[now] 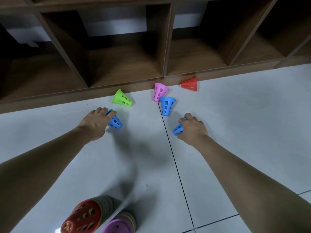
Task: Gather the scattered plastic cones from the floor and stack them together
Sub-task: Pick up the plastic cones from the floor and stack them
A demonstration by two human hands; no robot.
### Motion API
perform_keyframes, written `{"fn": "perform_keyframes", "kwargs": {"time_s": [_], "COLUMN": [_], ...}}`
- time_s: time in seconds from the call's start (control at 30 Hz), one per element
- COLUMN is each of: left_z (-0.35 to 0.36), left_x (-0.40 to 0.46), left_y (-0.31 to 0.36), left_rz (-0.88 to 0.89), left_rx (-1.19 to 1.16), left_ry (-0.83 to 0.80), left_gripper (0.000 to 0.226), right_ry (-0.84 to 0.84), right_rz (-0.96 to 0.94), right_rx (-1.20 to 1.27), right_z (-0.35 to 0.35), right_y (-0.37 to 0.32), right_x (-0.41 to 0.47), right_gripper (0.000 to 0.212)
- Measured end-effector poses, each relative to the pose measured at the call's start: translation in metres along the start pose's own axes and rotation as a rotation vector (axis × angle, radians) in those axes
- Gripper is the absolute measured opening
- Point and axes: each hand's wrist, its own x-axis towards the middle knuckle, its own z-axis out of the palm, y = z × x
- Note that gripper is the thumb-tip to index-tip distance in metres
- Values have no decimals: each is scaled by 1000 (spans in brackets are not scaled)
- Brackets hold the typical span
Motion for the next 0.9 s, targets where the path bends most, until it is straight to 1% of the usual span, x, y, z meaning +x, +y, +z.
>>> {"fn": "perform_keyframes", "kwargs": {"time_s": [0.1, 0.17, 0.3, 0.4, 0.5, 0.57, 0.6, 0.67, 0.7, 0.73, 0.8, 0.9], "left_z": [8, 14, 24, 35, 34, 25, 19, -1, -10, -19, -33, -40], "left_x": [-14, -25, -59, -95, -134, -160, -173, -200, -213, -227, -254, -287], "left_y": [1, 1, 4, 7, 8, 9, 11, 16, 19, 23, 30, 48], "left_rz": [-11, -19, -75, -155, -252, -374, -462, -590, -607, -608, -594, -577], "left_rx": [118, 111, -18, -161, -375, -605, -786, -1157, -1272, -1346, -1457, -1588], "left_ry": [-7, -14, 5, -59, -139, -74, -9, 112, 157, 203, 304, 395], "left_gripper": [59, 55, 61, 63, 55, 47, 43, 35, 31, 29, 31, 41], "right_ry": [-22, -51, -118, -219, -282, -259, -235, -179, -158, -135, -81, -38], "right_rz": [94, 156, 126, 92, 88, 118, 136, 163, 162, 142, 73, -96], "right_rx": [-33, -32, -114, -182, -168, -81, -1, 243, 383, 498, 654, 869], "right_z": [5, 9, 14, 14, 17, 21, 21, 19, 16, 14, 5, -13], "right_y": [-1, -6, -25, -37, -48, -56, -61, -74, -81, -89, -105, -130], "right_x": [-7, -13, -29, -40, -51, -58, -62, -70, -75, -83, -103, -144], "right_gripper": [49, 55, 62, 57, 50, 56, 56, 49, 46, 48, 53, 44]}}
